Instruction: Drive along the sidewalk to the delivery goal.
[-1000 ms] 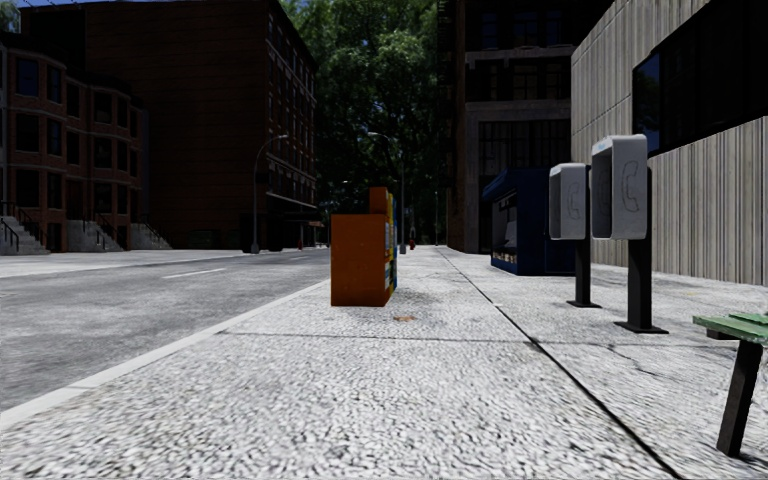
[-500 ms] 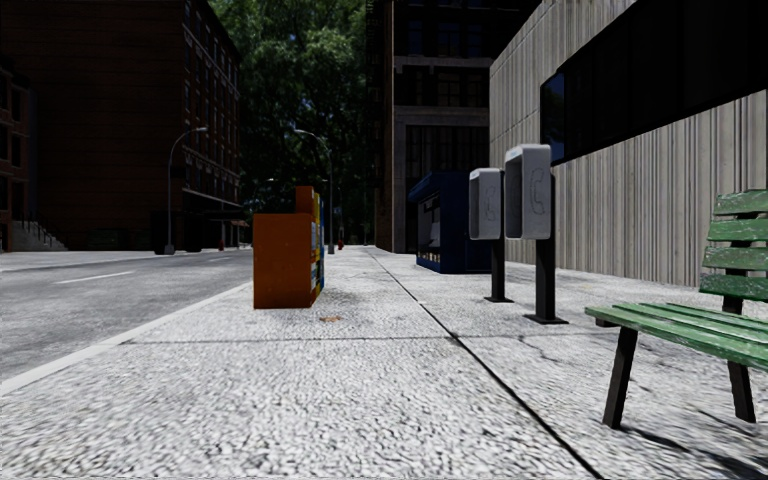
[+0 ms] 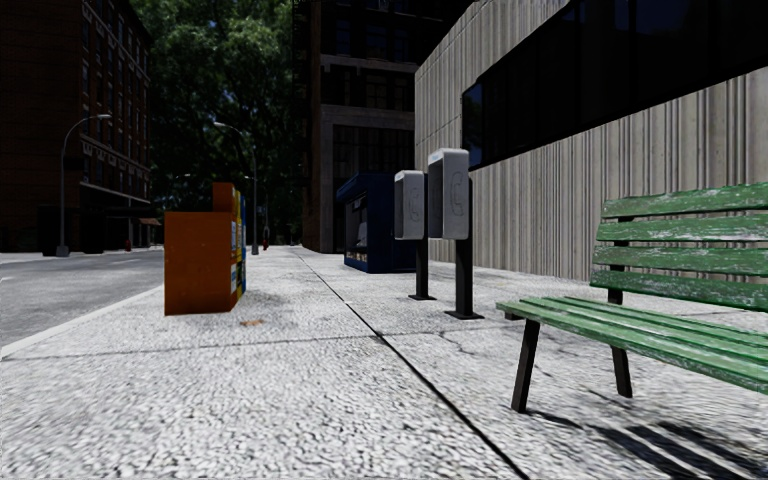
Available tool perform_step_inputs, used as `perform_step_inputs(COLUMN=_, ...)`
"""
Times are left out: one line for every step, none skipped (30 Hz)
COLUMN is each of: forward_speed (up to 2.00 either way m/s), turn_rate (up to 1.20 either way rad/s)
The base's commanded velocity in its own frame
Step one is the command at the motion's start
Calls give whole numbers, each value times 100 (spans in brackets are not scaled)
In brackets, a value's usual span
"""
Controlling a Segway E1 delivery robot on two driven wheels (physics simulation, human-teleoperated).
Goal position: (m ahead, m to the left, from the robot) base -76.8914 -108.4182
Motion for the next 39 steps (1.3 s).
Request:
perform_step_inputs(forward_speed=0, turn_rate=-51)
perform_step_inputs(forward_speed=0, turn_rate=-52)
perform_step_inputs(forward_speed=0, turn_rate=-52)
perform_step_inputs(forward_speed=0, turn_rate=-52)
perform_step_inputs(forward_speed=0, turn_rate=-52)
perform_step_inputs(forward_speed=0, turn_rate=-52)
perform_step_inputs(forward_speed=0, turn_rate=-52)
perform_step_inputs(forward_speed=0, turn_rate=-52)
perform_step_inputs(forward_speed=0, turn_rate=-52)
perform_step_inputs(forward_speed=0, turn_rate=-53)
perform_step_inputs(forward_speed=0, turn_rate=-53)
perform_step_inputs(forward_speed=0, turn_rate=-53)
perform_step_inputs(forward_speed=0, turn_rate=-54)
perform_step_inputs(forward_speed=0, turn_rate=-54)
perform_step_inputs(forward_speed=0, turn_rate=-54)
perform_step_inputs(forward_speed=0, turn_rate=-54)
perform_step_inputs(forward_speed=0, turn_rate=-54)
perform_step_inputs(forward_speed=0, turn_rate=-54)
perform_step_inputs(forward_speed=0, turn_rate=-54)
perform_step_inputs(forward_speed=0, turn_rate=-54)
perform_step_inputs(forward_speed=0, turn_rate=-54)
perform_step_inputs(forward_speed=0, turn_rate=-54)
perform_step_inputs(forward_speed=0, turn_rate=-54)
perform_step_inputs(forward_speed=0, turn_rate=-54)
perform_step_inputs(forward_speed=0, turn_rate=-54)
perform_step_inputs(forward_speed=0, turn_rate=-54)
perform_step_inputs(forward_speed=0, turn_rate=-54)
perform_step_inputs(forward_speed=0, turn_rate=-54)
perform_step_inputs(forward_speed=0, turn_rate=-54)
perform_step_inputs(forward_speed=0, turn_rate=-54)
perform_step_inputs(forward_speed=0, turn_rate=-54)
perform_step_inputs(forward_speed=0, turn_rate=-54)
perform_step_inputs(forward_speed=0, turn_rate=-54)
perform_step_inputs(forward_speed=0, turn_rate=-54)
perform_step_inputs(forward_speed=0, turn_rate=-54)
perform_step_inputs(forward_speed=0, turn_rate=-54)
perform_step_inputs(forward_speed=0, turn_rate=-54)
perform_step_inputs(forward_speed=0, turn_rate=-54)
perform_step_inputs(forward_speed=0, turn_rate=-54)
